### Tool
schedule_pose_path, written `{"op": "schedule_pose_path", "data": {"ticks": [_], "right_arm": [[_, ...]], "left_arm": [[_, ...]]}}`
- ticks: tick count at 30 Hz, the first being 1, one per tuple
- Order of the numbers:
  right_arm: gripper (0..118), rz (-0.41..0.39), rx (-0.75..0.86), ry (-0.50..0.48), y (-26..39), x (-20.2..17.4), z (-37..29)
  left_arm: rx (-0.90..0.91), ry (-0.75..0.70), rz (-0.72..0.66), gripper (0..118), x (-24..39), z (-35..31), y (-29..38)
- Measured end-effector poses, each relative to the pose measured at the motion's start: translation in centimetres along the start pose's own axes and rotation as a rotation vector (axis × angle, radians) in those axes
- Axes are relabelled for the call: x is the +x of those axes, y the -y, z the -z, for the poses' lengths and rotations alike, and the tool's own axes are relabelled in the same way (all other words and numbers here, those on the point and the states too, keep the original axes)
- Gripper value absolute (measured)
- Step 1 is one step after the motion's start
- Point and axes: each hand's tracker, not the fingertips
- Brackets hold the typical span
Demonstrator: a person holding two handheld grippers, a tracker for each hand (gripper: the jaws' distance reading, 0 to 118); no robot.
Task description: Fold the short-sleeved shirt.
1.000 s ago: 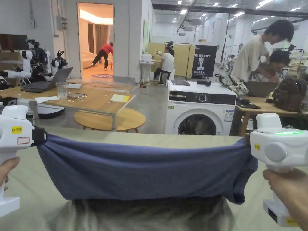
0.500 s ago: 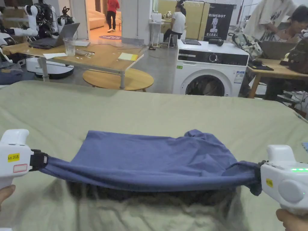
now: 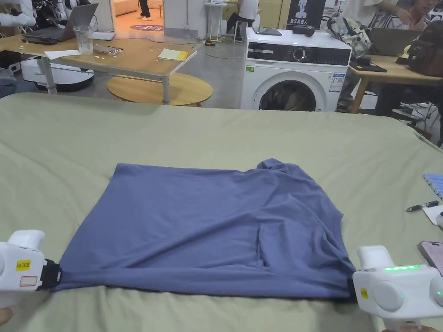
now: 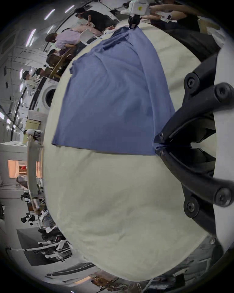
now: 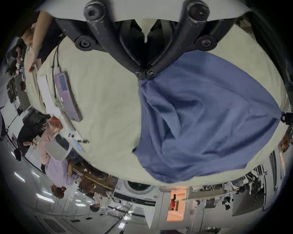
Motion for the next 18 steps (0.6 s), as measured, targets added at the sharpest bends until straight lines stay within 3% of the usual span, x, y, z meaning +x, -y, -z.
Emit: {"op": "schedule_pose_path", "data": {"ticks": [6, 7, 9, 10, 11, 18], "right_arm": [[3, -0.026, 0.003, 0.037, -0.1, -0.9, -0.1], [10, -0.026, 0.004, 0.05, -0.4, -0.9, -0.5], [37, -0.004, 0.048, 0.086, -1.2, -1.0, -1.8], [56, 0.02, 0.086, 0.078, -1.7, -0.8, -2.4], [65, 0.036, 0.119, 0.069, -2.2, -0.9, -3.1], [65, 0.099, 0.399, 0.069, -5.0, -3.8, -6.5]], "left_arm": [[0.02, -0.012, -0.003, 0, 0.5, -0.7, 0.1], [0.019, -0.022, 0.001, 1, 0.7, -1.1, -0.1], [0.054, -0.022, 0.001, 22, 1.3, -2.1, -0.5], [0.094, 0.008, -0.002, 32, 1.6, -2.6, -0.8], [0.125, 0.024, -0.016, 40, 1.9, -3.1, -1.1], [0.417, 0.007, 0.054, 42, 6.5, -6.2, -3.2]]}}
